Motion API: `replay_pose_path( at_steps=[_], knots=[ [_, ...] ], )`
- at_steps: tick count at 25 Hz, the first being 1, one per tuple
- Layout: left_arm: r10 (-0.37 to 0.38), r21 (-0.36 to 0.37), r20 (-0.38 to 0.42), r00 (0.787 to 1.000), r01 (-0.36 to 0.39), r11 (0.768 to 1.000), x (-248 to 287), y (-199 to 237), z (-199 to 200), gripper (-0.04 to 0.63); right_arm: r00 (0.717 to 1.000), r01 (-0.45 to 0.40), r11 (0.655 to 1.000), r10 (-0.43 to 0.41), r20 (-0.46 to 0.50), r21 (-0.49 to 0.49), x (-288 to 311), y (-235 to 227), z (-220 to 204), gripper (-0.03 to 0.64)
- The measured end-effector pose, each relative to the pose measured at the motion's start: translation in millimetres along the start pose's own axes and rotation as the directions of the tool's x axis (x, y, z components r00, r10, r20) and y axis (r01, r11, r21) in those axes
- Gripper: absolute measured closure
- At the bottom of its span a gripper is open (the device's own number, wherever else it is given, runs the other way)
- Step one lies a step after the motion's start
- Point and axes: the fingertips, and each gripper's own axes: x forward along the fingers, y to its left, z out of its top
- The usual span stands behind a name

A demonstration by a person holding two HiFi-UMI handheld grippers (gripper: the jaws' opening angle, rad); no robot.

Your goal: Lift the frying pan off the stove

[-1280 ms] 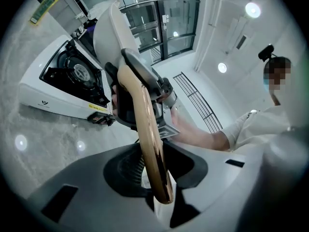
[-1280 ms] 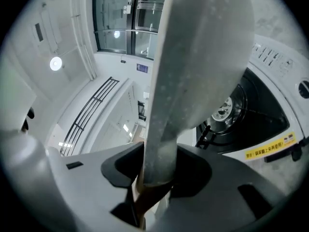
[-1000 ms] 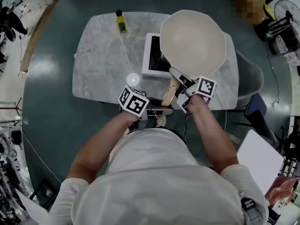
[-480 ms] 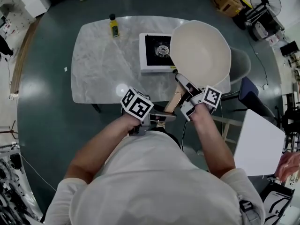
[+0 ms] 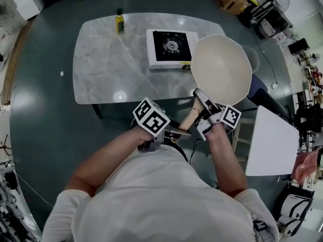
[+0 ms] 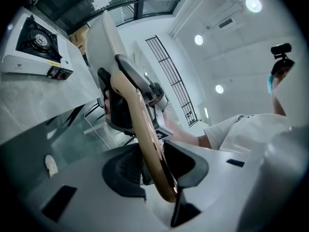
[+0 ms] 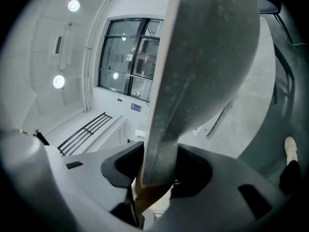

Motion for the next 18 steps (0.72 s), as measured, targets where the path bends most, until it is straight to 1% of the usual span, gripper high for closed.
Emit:
replay_pose_path(
  at_steps=[2,4,6,12,18],
  knots=[
    [-0.003,0.009,-0.011,1.0,0.003,1.0,7.8,-14.6,-21.1,0.46,1.0,0.003,1.0,-0.003,0.011,-0.009,-21.0,6.7,-16.5,0.449],
    [-0.019,0.007,-0.015,1.0,0.019,1.0,14.5,-29.1,-34.1,0.46,1.0,0.007,1.0,-0.007,0.015,-0.012,-35.6,10.0,-27.6,0.449],
    [-0.027,0.003,-0.019,0.999,0.027,1.0,16.7,-34.2,-39.2,0.46,1.0,0.01,1.0,-0.009,0.019,-0.012,-41.5,10.7,-31.5,0.449],
    [-0.005,0.011,-0.035,0.999,0.005,1.0,17.0,-34.5,-52.7,0.46,1.0,0.005,1.0,-0.005,0.024,-0.011,-49.1,11.7,-42.2,0.449],
    [-0.018,0.002,-0.024,1.0,0.018,1.0,15.3,-42.4,-55.5,0.46,1.0,0.004,1.0,-0.004,0.017,-0.002,-49.1,14.3,-48.4,0.449]
  ],
)
